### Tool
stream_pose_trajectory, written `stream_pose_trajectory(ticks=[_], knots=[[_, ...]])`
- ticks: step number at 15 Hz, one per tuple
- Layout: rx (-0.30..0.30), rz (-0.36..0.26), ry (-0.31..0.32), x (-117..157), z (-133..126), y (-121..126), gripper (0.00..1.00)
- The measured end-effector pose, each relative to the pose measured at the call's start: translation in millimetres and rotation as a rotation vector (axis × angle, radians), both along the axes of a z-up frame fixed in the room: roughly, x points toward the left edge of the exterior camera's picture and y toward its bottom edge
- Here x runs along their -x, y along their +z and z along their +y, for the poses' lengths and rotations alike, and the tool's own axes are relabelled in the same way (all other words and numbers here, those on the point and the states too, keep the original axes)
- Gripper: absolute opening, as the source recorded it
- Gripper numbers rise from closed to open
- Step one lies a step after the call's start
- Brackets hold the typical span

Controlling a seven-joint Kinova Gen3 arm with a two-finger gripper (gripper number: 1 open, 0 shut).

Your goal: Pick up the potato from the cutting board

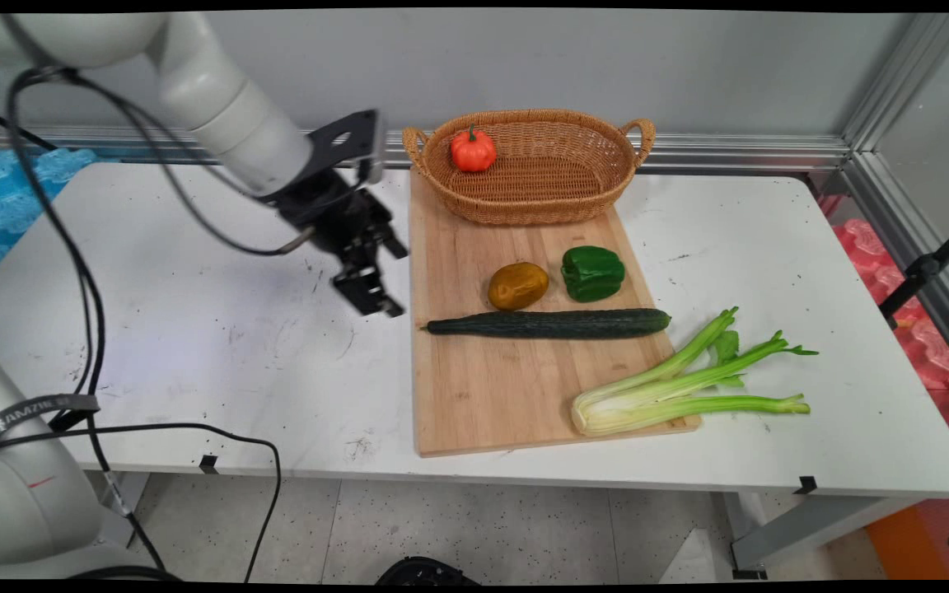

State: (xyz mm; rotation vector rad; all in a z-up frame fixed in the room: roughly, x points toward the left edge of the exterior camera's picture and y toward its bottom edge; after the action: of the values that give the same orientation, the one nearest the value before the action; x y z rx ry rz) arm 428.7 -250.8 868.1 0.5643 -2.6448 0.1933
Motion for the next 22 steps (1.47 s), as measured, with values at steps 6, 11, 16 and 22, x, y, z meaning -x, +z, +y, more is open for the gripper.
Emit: stream_pose_trajectory(ticks=[6,11,16,22], knots=[[0.034,0.047,0.022,46,-38,5,1.0],[0.052,0.066,0.038,71,-59,-4,1.0],[0.059,0.082,0.079,90,-81,-23,1.0],[0.025,0.089,0.154,98,-98,-53,1.0]])
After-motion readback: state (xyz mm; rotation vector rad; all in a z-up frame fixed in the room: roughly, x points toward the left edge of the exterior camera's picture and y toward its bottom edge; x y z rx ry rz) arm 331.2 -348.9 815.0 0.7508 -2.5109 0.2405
